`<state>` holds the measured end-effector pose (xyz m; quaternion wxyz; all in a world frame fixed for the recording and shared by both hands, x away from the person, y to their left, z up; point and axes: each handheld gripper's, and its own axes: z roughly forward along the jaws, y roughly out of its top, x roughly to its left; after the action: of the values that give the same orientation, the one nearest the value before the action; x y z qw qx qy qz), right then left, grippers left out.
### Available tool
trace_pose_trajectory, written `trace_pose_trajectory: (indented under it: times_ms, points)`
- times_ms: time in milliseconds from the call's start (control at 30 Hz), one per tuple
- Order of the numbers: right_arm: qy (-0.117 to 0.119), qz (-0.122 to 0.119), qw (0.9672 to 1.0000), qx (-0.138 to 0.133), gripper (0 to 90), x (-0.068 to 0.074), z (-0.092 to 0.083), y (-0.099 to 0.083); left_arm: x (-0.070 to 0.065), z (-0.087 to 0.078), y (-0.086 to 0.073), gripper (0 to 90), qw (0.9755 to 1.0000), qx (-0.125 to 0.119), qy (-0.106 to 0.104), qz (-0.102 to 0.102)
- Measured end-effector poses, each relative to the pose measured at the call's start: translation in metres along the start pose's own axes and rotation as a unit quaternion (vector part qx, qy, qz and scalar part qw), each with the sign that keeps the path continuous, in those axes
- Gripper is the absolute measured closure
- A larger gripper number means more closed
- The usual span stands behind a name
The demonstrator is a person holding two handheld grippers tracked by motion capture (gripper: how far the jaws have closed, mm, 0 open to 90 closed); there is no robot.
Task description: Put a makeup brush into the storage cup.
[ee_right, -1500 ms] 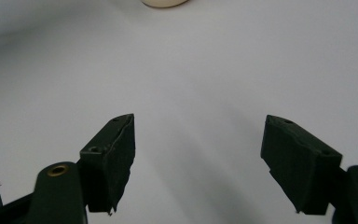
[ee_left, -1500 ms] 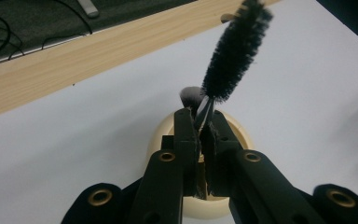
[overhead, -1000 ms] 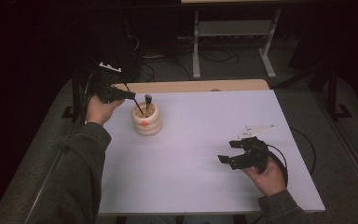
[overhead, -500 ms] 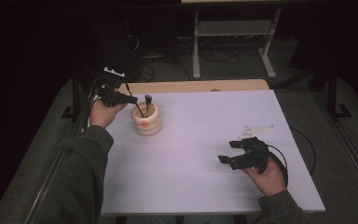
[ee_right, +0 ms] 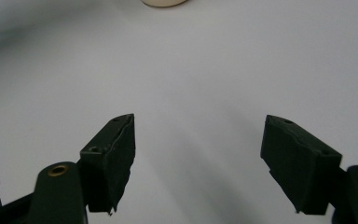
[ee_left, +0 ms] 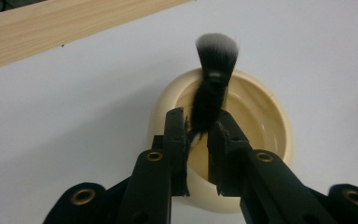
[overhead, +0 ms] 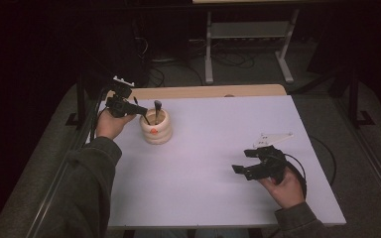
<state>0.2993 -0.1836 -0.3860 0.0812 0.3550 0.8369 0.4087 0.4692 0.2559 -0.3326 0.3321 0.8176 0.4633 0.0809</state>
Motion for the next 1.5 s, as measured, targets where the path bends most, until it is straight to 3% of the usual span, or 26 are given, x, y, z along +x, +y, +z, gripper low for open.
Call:
trace_pose_trajectory:
  times_ms: [300, 633, 1067, 1500]
  points:
    - [-0.004, -0.002, 1.0, -0.006, 25.1, -0.002, -0.003, 0.0, 0.001, -0.008, -0.009, 64.8, 0.9999, -0.008, 0.012, 0.008]
    - [-0.01, 0.002, 0.9999, -0.005, 25.1, -0.004, -0.002, -0.001, 0.004, -0.014, -0.023, 53.0, 0.9998, -0.013, -0.009, 0.009]
    - [-0.024, 0.019, 0.9994, -0.015, 25.1, -0.014, -0.01, -0.005, -0.001, -0.019, -0.036, 48.8, 0.9993, -0.023, -0.024, 0.017]
    - [-0.029, 0.022, 0.9993, -0.01, 25.1, -0.017, -0.008, -0.006, 0.001, -0.019, -0.052, 45.1, 0.9993, -0.027, -0.02, 0.016]
